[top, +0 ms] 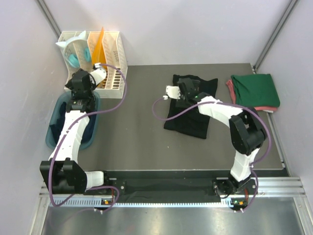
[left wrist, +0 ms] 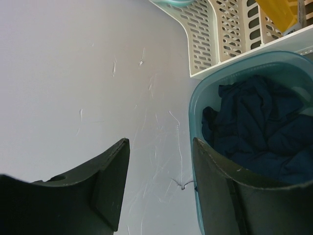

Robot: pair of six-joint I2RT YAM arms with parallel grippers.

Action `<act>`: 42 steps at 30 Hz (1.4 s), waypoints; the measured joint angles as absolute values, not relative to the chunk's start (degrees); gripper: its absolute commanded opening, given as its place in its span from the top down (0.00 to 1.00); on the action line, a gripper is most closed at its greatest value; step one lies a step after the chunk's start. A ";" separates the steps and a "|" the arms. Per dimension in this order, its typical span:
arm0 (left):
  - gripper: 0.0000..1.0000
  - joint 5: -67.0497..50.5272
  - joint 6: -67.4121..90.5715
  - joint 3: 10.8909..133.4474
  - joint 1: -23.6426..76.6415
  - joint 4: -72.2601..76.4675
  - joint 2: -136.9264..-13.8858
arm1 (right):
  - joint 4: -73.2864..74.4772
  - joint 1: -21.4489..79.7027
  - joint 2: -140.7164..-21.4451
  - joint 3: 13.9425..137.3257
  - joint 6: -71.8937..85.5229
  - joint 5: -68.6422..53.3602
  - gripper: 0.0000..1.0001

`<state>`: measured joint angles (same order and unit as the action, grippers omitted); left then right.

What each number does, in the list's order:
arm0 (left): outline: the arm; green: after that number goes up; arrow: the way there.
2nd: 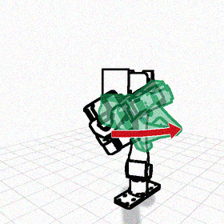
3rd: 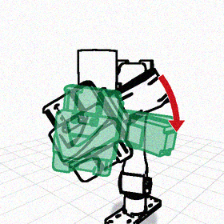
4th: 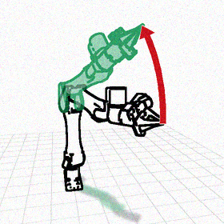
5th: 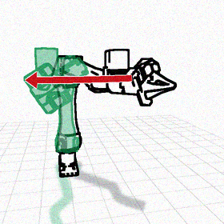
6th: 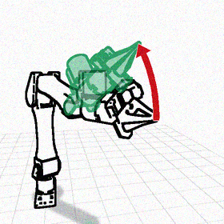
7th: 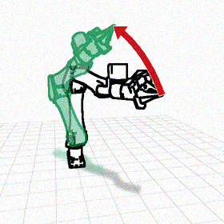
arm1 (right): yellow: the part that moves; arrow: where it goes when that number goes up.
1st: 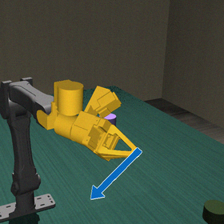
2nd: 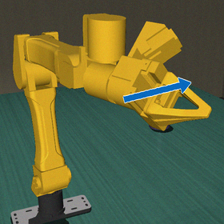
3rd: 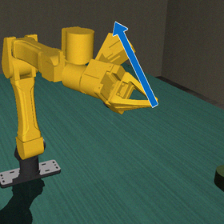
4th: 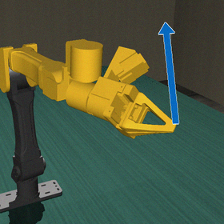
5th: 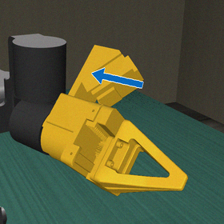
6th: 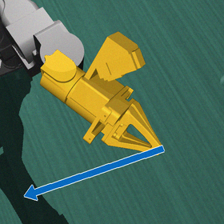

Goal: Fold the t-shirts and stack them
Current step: Fold the folded rectangular tshirt in 1/3 of the way

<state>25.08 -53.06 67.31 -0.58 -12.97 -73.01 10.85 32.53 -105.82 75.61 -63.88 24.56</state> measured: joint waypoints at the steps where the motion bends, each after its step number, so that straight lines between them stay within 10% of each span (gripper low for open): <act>1: 0.40 25.08 -53.06 67.29 -0.58 -12.97 -72.99 | 10.68 32.49 -104.90 75.29 -62.83 25.02 0.00; 15: 0.42 4.34 -57.23 63.55 9.34 -27.99 -69.25 | 40.21 29.91 -79.44 70.74 -48.03 -5.91 0.16; 42: 0.41 2.96 -58.19 73.89 23.29 -35.59 -86.15 | 27.00 26.17 -99.04 70.06 -37.80 -5.78 0.29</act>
<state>2.96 -58.19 73.89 23.29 -35.59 -86.15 27.00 26.17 -99.04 70.06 -37.80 -5.78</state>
